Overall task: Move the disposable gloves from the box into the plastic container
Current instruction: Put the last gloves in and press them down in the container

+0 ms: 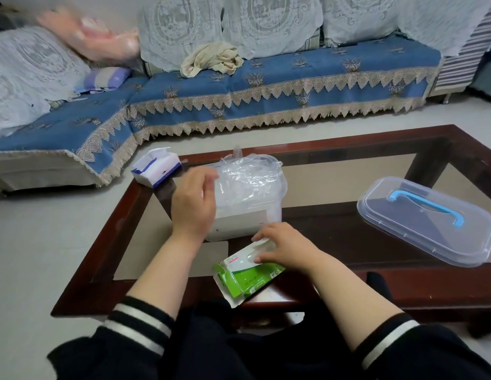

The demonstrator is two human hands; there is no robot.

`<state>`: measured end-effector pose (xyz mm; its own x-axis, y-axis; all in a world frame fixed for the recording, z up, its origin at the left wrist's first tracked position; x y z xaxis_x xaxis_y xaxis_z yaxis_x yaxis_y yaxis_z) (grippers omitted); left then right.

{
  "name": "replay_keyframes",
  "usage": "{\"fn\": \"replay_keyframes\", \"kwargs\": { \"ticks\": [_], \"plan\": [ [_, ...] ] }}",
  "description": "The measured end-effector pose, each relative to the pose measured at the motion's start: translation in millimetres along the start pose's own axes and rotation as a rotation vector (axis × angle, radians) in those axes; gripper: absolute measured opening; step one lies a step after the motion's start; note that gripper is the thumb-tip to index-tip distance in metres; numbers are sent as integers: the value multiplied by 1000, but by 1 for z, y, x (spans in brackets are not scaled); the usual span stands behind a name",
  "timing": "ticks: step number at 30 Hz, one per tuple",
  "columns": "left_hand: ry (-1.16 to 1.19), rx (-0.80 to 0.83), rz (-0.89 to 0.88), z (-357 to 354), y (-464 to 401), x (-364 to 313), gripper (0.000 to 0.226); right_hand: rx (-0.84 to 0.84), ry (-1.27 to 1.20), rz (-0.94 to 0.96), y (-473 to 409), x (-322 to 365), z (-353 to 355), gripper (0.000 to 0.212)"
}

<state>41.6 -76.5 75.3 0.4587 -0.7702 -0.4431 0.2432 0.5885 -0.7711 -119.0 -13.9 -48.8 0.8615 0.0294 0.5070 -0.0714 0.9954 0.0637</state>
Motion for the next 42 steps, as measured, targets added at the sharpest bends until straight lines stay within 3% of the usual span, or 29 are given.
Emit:
{"fn": "replay_keyframes", "kwargs": {
  "ticks": [2, 5, 7, 10, 14, 20, 22, 24, 27, 28, 30, 33, 38, 42],
  "plan": [
    [108, 160, -105, -9, 26, -22, 33, 19, 98, -6, -4, 0, -5, 37],
    [39, 590, 153, -47, 63, -15, 52, -26, 191, -39, -5, 0, -4, 26],
    [-95, 818, 294, -65, 89, 1, 78, -45, 201, -69, -5, 0, -3, 20],
    [-171, 952, 345, -77, 112, 15, 96, -54, 159, -122, -5, -3, -1, 16],
    [-167, 923, 397, -77, 115, 24, 89, -165, 140, -111, -5, 0, 7, 21],
    [-67, 912, 455, -75, 115, 25, 82, -789, -173, -19, 21, 5, 52, 12],
    [-13, 919, 504, -74, 119, 30, 78, -926, -271, 39, 31, 2, 61, 14],
    [51, 843, 524, -71, 115, 30, 58, -948, -359, 42, 36, -2, 65, 19],
    [382, 537, 671, -57, 94, 21, 19, -952, -409, 62, 41, -4, 70, 26],
    [558, 428, 744, -51, 86, 15, 20, -955, -410, 73, 42, -3, 71, 26],
    [837, 284, 814, -45, 72, -2, 42, -953, -400, 79, 43, -5, 72, 23],
    [960, 172, 837, -38, 55, -16, 69, -927, -415, 76, 41, -8, 72, 17],
    [900, 176, 863, -36, 29, -21, 62, -906, -411, 144, 40, -5, 72, 24],
    [768, 378, 895, -41, 10, -20, 33, -898, -339, 194, 42, -2, 73, 23]
  ]
}}
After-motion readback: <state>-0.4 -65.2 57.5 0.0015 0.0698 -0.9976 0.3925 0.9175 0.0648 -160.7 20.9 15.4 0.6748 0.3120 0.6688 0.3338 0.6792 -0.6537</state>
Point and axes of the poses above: each hand's wrist, its own y-axis away from the middle knuckle, its own z-axis out of the back of the hand, x = y × z, the point moved 6 cm from there along -y, towards the middle knuckle, and after that the axes turned 9 degrees about y, right-handed, at the moved point
